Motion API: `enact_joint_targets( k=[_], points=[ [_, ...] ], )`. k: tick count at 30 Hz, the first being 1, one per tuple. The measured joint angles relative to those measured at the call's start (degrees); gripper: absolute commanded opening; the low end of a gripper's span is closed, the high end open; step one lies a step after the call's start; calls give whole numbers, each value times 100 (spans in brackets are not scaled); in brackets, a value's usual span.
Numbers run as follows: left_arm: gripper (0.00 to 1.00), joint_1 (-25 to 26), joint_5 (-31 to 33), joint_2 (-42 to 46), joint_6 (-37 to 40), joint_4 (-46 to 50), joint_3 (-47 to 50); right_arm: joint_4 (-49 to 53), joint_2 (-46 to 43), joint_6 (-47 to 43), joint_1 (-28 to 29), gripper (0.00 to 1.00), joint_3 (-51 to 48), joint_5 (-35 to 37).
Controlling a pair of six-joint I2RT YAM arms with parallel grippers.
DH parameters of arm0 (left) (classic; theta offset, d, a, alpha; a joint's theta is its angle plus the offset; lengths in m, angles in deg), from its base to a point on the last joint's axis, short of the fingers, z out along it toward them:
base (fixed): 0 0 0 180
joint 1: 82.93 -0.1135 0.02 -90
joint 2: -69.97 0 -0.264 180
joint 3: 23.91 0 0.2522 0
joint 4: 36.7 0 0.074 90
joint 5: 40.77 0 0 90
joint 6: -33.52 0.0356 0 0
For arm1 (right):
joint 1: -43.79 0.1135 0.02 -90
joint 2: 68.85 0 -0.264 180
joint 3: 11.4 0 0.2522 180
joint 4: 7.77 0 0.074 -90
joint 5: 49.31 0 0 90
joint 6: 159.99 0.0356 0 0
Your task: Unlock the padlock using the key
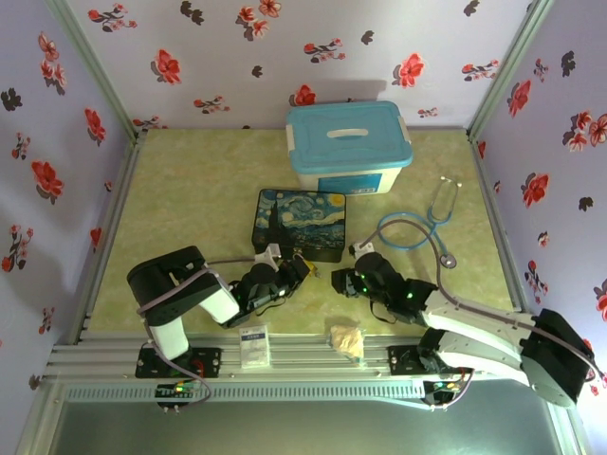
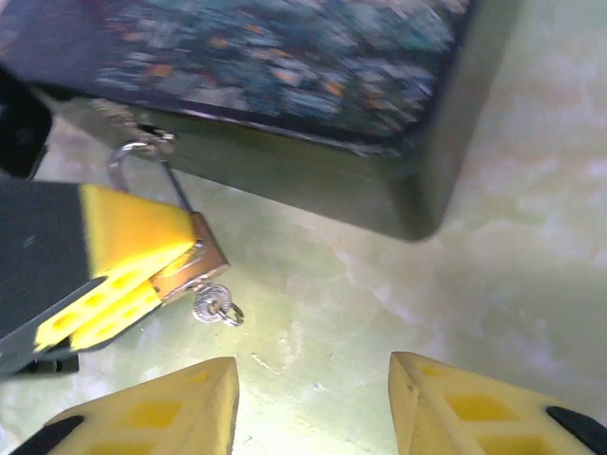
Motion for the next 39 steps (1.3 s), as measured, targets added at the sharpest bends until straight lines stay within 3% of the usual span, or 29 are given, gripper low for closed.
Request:
enact_joint_targets(
  k=[6, 17, 22, 27, 35, 39],
  points=[
    [0, 85, 92, 0, -85, -35, 42, -1067, 24, -1779, 737, 46, -501, 409],
    [0, 96, 131, 0, -127, -96, 70, -2411, 1971, -3794, 1034, 43, -428, 778],
    [0, 96, 129, 0, -131, -101, 74, -2997, 2581, -4155, 1110, 34, -197, 994],
    [0, 90, 234, 0, -142, -96, 96, -3259, 2997, -4360, 1147, 17, -4, 1307],
    [0, 90, 302, 0, -142, -92, 103, -3541, 3147, -4376, 1145, 7, -24, 1403],
    [0, 90, 308, 0, -122, -61, 133, -3692, 3152, -4070, 973, 5, -109, 907]
  ],
)
